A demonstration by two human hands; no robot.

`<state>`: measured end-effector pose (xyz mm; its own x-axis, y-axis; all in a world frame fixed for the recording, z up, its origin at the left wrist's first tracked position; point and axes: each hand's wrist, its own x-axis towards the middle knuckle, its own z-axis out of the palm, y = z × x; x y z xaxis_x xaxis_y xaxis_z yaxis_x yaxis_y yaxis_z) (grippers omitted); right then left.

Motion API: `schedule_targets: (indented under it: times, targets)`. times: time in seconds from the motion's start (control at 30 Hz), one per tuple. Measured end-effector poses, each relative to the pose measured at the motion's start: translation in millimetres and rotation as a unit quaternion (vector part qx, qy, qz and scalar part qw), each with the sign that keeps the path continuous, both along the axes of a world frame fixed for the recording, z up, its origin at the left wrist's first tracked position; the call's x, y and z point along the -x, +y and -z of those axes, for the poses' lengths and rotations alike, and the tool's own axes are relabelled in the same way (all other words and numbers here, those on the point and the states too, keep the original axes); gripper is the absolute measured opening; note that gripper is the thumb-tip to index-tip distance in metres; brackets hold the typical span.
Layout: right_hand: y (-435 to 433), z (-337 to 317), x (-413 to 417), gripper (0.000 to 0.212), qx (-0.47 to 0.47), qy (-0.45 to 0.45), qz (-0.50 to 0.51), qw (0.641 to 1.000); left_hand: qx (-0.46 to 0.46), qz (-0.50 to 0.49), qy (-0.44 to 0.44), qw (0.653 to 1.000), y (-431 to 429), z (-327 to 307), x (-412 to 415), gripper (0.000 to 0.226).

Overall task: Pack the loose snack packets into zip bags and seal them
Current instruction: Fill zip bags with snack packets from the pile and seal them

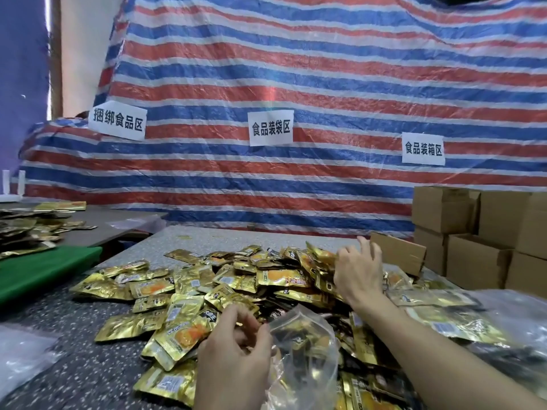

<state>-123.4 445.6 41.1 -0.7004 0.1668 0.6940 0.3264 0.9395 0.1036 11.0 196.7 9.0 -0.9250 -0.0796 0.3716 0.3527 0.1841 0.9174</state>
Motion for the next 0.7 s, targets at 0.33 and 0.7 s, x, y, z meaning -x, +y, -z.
schedule_targets:
  times: [0.33, 0.7]
  targets:
    - [-34.3, -96.6, -105.7, 0.012, 0.569, -0.001, -0.312, 0.761, 0.001, 0.014, 0.026, 1.000, -0.4, 2.1, -3.0, 0.024]
    - [-59.9, -72.5, -188.8, 0.012, 0.663, -0.284, -0.210, 0.660, -0.057, 0.046, 0.035, 0.997, 6.7, -2.4, -19.3, 0.019]
